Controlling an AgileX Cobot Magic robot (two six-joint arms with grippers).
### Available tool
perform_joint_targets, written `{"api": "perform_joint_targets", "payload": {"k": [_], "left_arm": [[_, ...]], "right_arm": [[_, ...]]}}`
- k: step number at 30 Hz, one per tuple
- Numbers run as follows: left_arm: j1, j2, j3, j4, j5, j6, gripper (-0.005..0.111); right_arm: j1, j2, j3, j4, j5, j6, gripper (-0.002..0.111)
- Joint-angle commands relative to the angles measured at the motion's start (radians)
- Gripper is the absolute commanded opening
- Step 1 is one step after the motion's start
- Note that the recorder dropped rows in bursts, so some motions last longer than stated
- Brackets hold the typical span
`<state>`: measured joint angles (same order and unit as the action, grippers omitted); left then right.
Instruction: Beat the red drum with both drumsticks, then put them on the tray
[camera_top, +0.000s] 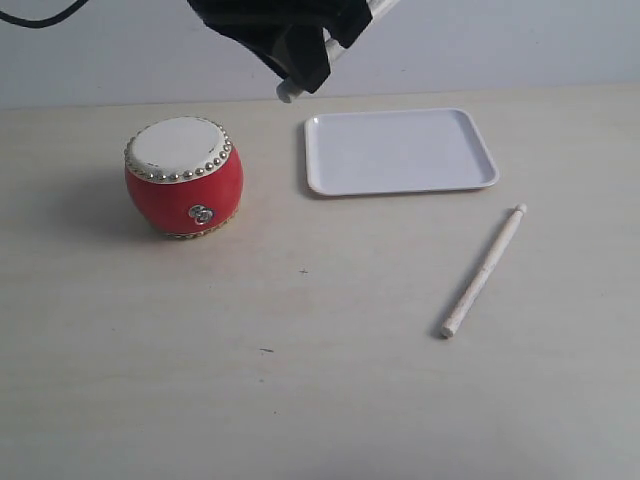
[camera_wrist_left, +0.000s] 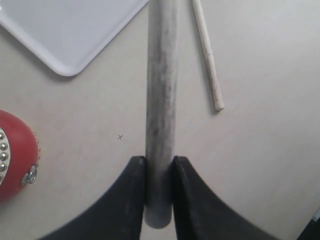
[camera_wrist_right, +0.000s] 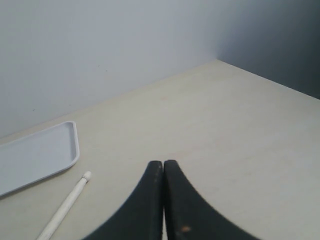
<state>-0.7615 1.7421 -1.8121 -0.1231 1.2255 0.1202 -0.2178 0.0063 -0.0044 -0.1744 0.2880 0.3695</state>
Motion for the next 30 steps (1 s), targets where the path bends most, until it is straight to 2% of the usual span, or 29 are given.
{"api": "perform_joint_targets", "payload": {"k": [1, 5, 14, 30], "left_arm": [[-0.006, -0.012, 0.03, 0.0, -0.004, -0.01, 0.0], [-0.006, -0.012, 0.084, 0.0, -0.004, -0.01, 0.0], [-0.006, -0.012, 0.153, 0.0, -0.024, -0.01, 0.0], [-0.006, -0.012, 0.153, -0.015, -0.091, 0.026, 0.0]], "right_arm": [[-0.002, -0.006, 0.004, -0.009, -0.022, 0.003, 0.0], [-0.002, -0.006, 0.004, -0.009, -0.039, 0.088, 0.0], [-0.002, -0.006, 0.004, -0.008, -0.125, 0.463, 0.0], [-0.002, -0.006, 0.004, -0.019, -0.132, 0.463, 0.0]]}}
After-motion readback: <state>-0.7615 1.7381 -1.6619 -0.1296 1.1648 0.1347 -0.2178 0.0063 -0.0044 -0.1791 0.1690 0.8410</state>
